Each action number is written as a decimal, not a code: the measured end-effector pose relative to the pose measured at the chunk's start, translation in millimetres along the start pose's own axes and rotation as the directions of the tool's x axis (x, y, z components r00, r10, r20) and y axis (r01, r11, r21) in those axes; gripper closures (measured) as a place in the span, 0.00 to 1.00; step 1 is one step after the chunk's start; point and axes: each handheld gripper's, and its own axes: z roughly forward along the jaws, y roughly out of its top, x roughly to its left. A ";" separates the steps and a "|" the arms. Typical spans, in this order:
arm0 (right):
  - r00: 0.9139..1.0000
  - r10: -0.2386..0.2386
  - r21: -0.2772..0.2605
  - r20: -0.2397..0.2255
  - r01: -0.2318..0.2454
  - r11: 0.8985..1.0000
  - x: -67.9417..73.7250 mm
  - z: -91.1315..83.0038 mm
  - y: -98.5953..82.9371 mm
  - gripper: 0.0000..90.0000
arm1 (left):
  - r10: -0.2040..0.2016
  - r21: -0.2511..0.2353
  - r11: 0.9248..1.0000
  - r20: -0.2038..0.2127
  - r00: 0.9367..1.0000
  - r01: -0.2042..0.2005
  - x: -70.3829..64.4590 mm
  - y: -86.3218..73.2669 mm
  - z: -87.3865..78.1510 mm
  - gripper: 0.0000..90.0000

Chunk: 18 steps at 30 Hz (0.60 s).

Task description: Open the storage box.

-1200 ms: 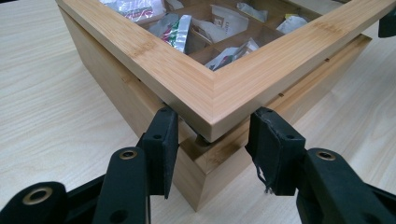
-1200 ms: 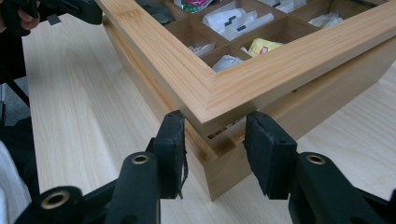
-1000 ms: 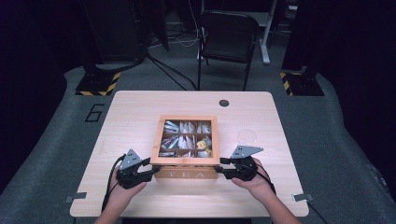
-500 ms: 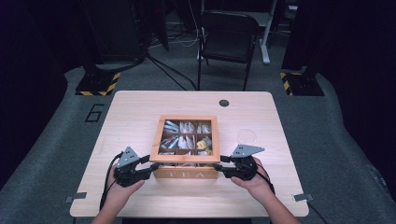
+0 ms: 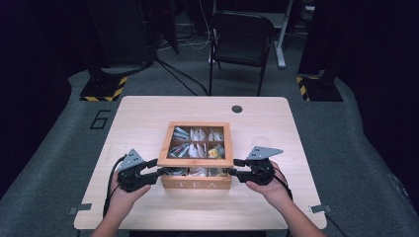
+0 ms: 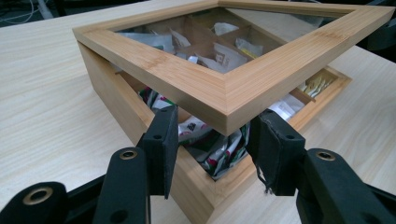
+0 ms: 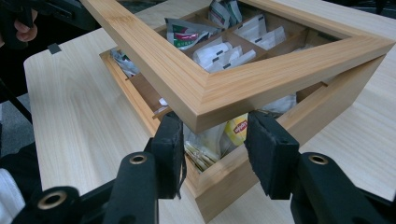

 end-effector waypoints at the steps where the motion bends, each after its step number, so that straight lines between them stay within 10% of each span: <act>1: 1.000 -0.008 -0.001 -0.002 0.008 1.000 -0.7 -0.8 1.8 0.63 | -0.007 -0.003 1.000 0.000 1.000 0.007 0.2 1.7 -0.5 0.59; 18: 1.000 0.001 -0.020 -0.001 -0.001 1.000 -8.7 -9.5 22.9 0.63 | 0.018 -0.033 0.999 0.000 1.000 -0.018 5.8 23.1 -5.7 0.59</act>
